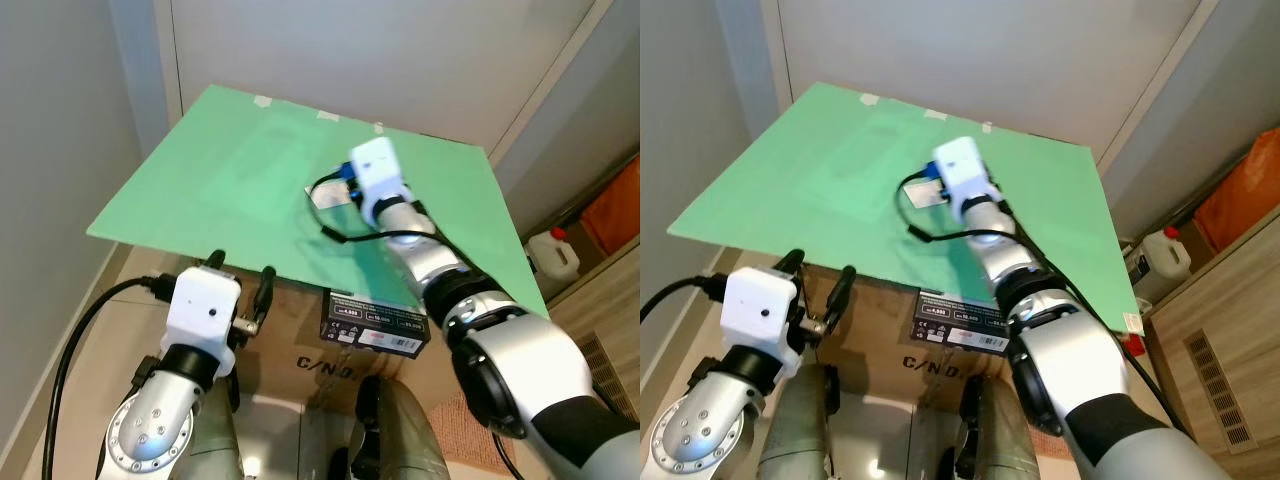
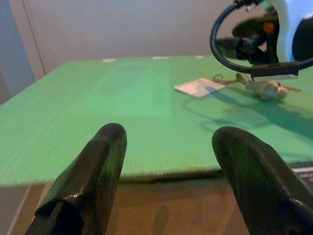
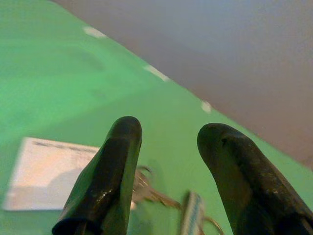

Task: Hang keys on a hook

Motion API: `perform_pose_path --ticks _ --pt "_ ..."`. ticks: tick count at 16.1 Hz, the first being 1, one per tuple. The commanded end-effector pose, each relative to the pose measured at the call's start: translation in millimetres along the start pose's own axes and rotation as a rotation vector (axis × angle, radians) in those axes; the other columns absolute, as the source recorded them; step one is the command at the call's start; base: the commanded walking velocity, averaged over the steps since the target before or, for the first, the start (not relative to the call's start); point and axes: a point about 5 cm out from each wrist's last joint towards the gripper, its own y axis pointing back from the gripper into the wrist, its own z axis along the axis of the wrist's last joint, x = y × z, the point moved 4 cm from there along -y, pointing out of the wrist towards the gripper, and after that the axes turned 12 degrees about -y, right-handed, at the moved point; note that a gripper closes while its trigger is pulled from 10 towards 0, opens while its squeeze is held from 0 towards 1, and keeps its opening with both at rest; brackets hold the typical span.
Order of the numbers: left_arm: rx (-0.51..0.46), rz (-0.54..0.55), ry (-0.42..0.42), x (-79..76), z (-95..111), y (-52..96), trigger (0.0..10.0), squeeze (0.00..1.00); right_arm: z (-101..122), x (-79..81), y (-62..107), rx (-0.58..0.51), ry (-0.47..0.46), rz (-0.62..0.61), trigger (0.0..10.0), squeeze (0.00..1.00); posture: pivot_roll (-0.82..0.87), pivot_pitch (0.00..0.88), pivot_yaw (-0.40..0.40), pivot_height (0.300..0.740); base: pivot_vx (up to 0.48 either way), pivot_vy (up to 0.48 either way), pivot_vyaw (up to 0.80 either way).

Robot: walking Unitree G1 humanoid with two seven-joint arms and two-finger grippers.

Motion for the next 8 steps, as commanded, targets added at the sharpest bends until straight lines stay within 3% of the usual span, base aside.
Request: perform_pose_path --ticks 1,5,8 --pt "-0.016 -0.017 0.015 -4.5 5.9 -0.4 10.0 0.00 -12.5 -15.5 2.6 0.055 -0.056 -0.053 10.0 0.00 0.39 0.069 -0.191 0.549 0.000 0.000 0.00" --pt "-0.023 -0.036 0.016 -7.1 8.2 -3.6 10.0 0.00 -31.9 -34.0 9.3 0.116 -0.164 -0.134 10.0 0.00 0.36 0.076 -0.175 0.549 0.000 0.000 0.00" --pt "-0.027 -0.041 0.016 -6.8 9.1 -4.6 10.0 0.00 -43.3 -36.1 13.7 0.145 -0.176 -0.143 10.0 0.00 0.35 0.078 -0.166 0.549 0.000 0.000 0.00"
